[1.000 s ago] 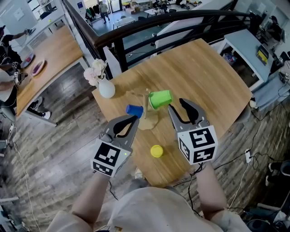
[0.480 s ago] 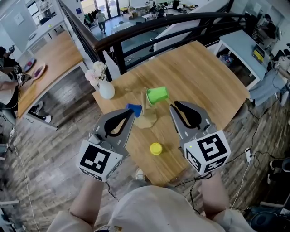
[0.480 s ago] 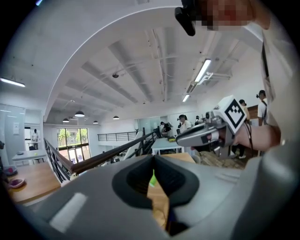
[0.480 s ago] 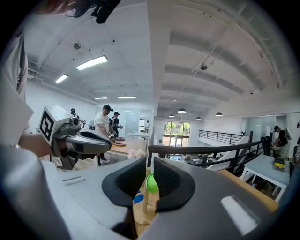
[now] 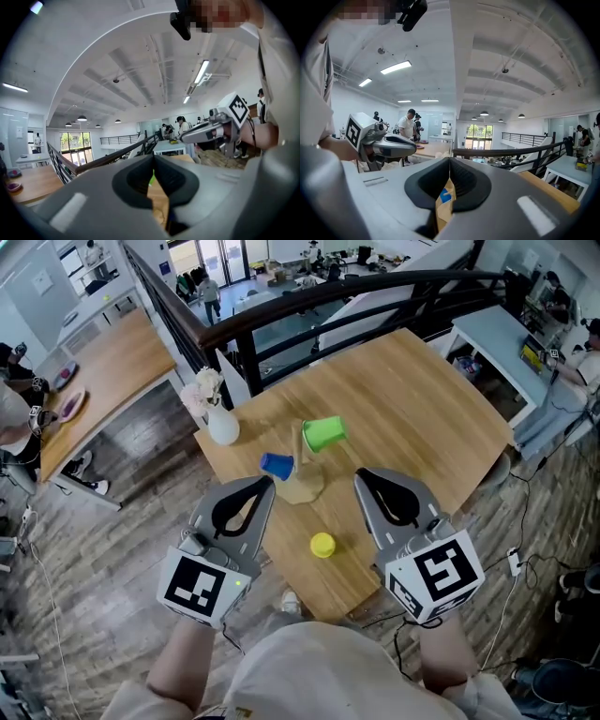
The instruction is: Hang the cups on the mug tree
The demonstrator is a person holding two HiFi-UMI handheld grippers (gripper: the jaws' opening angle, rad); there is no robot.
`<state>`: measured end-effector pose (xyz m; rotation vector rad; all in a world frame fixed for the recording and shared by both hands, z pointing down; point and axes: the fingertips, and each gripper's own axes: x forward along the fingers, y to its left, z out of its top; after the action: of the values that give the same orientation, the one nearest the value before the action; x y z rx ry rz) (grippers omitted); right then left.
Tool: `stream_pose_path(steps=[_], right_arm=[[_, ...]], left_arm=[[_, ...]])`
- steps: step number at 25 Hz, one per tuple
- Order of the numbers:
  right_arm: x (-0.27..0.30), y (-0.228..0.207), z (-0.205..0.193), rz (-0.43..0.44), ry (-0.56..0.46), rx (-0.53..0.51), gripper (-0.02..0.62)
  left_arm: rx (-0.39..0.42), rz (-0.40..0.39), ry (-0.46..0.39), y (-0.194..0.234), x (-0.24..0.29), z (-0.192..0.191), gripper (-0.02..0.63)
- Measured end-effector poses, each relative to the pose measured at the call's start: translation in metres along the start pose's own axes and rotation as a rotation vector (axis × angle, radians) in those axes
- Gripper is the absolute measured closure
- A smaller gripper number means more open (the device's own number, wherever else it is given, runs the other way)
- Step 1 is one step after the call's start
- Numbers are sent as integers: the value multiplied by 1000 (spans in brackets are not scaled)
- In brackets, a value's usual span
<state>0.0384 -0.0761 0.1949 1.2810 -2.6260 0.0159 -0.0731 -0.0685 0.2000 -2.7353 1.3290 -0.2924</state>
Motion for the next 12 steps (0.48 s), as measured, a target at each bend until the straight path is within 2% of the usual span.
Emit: stream_pose_path(steps=[6,12], right_arm=[[-13,10,-22,3,29,22,594],[-25,21,-43,13,55,83,595]], left_arm=[[-39,-19,7,-14,-14,-14,603],[-93,-27,51,-27,-24,-36,604]])
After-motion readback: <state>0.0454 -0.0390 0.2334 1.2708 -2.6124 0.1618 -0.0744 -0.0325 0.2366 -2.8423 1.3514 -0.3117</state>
